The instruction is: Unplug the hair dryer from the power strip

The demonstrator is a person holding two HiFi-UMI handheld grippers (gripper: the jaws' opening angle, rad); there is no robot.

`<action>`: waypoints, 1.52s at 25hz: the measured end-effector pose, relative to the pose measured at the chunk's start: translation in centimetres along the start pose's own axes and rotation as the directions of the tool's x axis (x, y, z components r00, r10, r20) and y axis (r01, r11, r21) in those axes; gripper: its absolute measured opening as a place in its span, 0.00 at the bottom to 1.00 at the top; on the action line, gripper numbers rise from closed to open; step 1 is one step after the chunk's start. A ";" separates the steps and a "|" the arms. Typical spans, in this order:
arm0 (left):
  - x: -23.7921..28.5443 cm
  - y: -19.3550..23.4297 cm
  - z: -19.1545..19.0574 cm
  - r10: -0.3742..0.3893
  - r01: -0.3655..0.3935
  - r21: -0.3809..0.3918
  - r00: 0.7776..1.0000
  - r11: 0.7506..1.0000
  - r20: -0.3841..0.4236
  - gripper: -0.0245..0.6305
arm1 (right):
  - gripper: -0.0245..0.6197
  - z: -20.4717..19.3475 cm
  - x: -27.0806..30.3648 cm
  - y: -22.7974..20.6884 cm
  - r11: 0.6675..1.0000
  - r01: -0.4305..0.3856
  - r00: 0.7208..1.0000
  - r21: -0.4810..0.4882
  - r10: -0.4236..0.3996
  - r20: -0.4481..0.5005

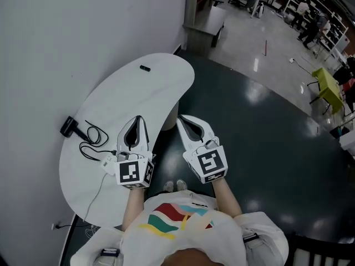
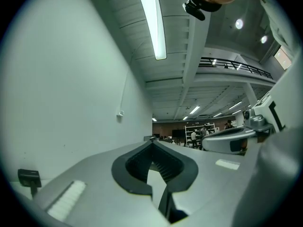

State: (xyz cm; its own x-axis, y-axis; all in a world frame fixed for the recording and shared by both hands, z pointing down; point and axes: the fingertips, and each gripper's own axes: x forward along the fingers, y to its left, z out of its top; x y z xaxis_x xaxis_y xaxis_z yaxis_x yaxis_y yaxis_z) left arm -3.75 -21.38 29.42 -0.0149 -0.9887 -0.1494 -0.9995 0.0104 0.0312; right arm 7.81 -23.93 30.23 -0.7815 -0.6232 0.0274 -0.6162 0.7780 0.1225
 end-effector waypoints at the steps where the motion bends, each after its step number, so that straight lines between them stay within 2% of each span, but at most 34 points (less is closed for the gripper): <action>1: -0.2 0.1 0.0 0.015 -0.015 0.008 1.000 1.000 -0.001 0.04 | 0.06 0.1 0.1 -0.1 1.000 -0.019 1.000 0.007 0.018 0.005; 6: -0.4 2.6 1.1 0.120 -0.121 0.038 0.992 0.992 0.027 0.04 | 0.06 1.6 2.2 0.1 0.994 -0.102 0.993 0.028 0.101 0.059; 9: -1.2 6.0 0.7 0.204 -0.205 0.065 0.979 0.977 0.016 0.04 | 0.06 1.0 5.2 2.3 0.984 -0.169 0.984 0.057 0.165 0.068; 12: -4.7 9.3 -0.9 0.322 -0.316 0.078 0.944 0.945 -0.076 0.04 | 0.06 -0.2 7.4 6.7 0.953 -0.293 0.956 0.073 0.291 0.037; 17: -8.8 13.6 -1.0 0.473 -0.468 0.084 0.880 0.880 -0.052 0.04 | 0.06 0.0 10.0 11.4 0.905 -0.422 0.906 0.050 0.421 0.037; 22: -12.4 15.4 -1.2 0.531 -0.521 0.146 0.846 0.841 -0.044 0.04 | 0.06 -0.3 10.7 15.0 0.870 -0.490 0.871 0.047 0.488 0.045; 26: -14.8 16.4 -1.8 0.569 -0.555 0.152 0.819 0.818 -0.075 0.04 | 0.06 -0.7 10.8 17.3 0.846 -0.531 0.847 0.049 0.530 0.032; 30: -15.8 17.5 -3.7 0.570 -0.551 0.154 0.809 0.820 -0.140 0.04 | 0.06 -1.2 11.0 18.9 0.829 -0.558 0.830 0.032 0.558 0.013; 31: -15.8 17.8 -4.2 0.562 -0.543 0.150 0.810 0.826 -0.165 0.04 | 0.06 -1.2 11.0 19.2 0.825 -0.565 0.825 0.026 0.565 0.008; 33: -15.8 18.5 -5.0 0.544 -0.523 0.150 0.815 0.839 -0.201 0.13 | 0.06 -1.3 11.0 19.7 0.818 -0.576 0.818 0.017 0.576 -0.002; 35: -15.7 19.3 -5.7 0.522 -0.495 0.169 0.820 0.852 -0.232 0.16 | 0.06 -1.6 11.0 20.1 0.812 -0.583 0.812 0.014 0.584 -0.016; 38: -15.5 19.9 -8.9 0.452 -0.414 0.181 0.823 0.892 -0.344 0.25 | 0.06 -2.3 10.8 20.5 0.806 -0.591 0.806 0.018 0.591 -0.038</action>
State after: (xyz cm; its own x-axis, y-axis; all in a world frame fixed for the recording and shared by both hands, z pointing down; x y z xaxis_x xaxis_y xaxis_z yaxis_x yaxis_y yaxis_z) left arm -23.17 -7.16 41.17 -0.4535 -0.8608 0.2311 -0.8909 0.4454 -0.0892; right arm -13.06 -14.89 35.31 -0.9902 -0.0449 0.1323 -0.0366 0.9972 0.0646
